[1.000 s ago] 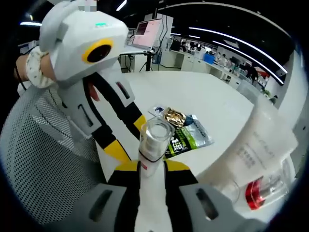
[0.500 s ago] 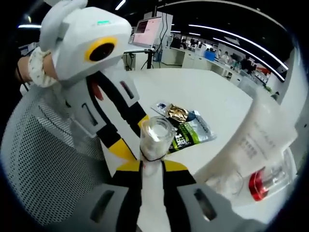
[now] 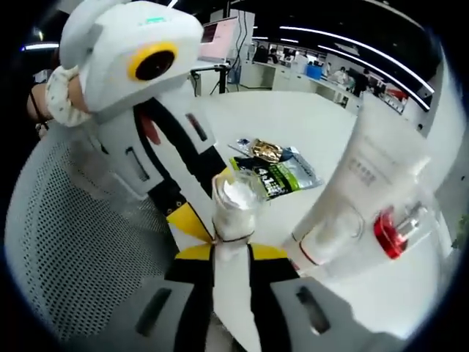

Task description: Arrange the skincare products in the storage area until every visible bottle or jar stands upright without overlapping.

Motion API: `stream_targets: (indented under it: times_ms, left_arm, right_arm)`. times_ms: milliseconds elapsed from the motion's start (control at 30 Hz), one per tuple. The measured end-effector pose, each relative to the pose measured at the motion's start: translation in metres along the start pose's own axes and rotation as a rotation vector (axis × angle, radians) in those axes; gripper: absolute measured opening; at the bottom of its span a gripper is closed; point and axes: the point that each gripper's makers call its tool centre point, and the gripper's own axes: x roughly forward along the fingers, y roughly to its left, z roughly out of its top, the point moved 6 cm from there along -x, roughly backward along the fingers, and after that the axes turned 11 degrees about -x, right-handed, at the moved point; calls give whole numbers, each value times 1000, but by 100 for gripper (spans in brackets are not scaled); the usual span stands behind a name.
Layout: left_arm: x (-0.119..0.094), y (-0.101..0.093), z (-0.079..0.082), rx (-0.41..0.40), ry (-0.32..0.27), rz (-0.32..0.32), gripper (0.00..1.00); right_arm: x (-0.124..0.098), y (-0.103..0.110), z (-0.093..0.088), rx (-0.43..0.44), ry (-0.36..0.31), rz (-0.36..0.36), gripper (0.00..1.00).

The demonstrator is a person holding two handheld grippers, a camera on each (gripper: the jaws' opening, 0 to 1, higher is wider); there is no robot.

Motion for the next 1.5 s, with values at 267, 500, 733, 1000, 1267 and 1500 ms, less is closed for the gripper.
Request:
stream_targets:
  times_ms: [267, 500, 733, 1000, 1267, 1500]
  left_arm:
    - [13, -11, 12, 46, 3, -36, 11]
    - [27, -16, 25, 79, 6, -50, 10]
    - [40, -20, 35, 96, -4, -60, 9]
    - [49, -23, 42, 45, -53, -67, 11]
    - [52, -24, 42, 29, -63, -70, 14]
    - [52, -23, 45, 27, -79, -61, 16]
  right_arm:
    - [-14, -4, -14, 41, 27, -26, 19]
    - [-22, -13, -25, 48, 71, -58, 20]
    - [-30, -23, -36, 74, 96, -98, 20]
    - [-33, -31, -48, 107, 112, -131, 17]
    - [-30, -35, -51, 128, 115, -141, 17]
    - [-27, -40, -51, 136, 124, -154, 16]
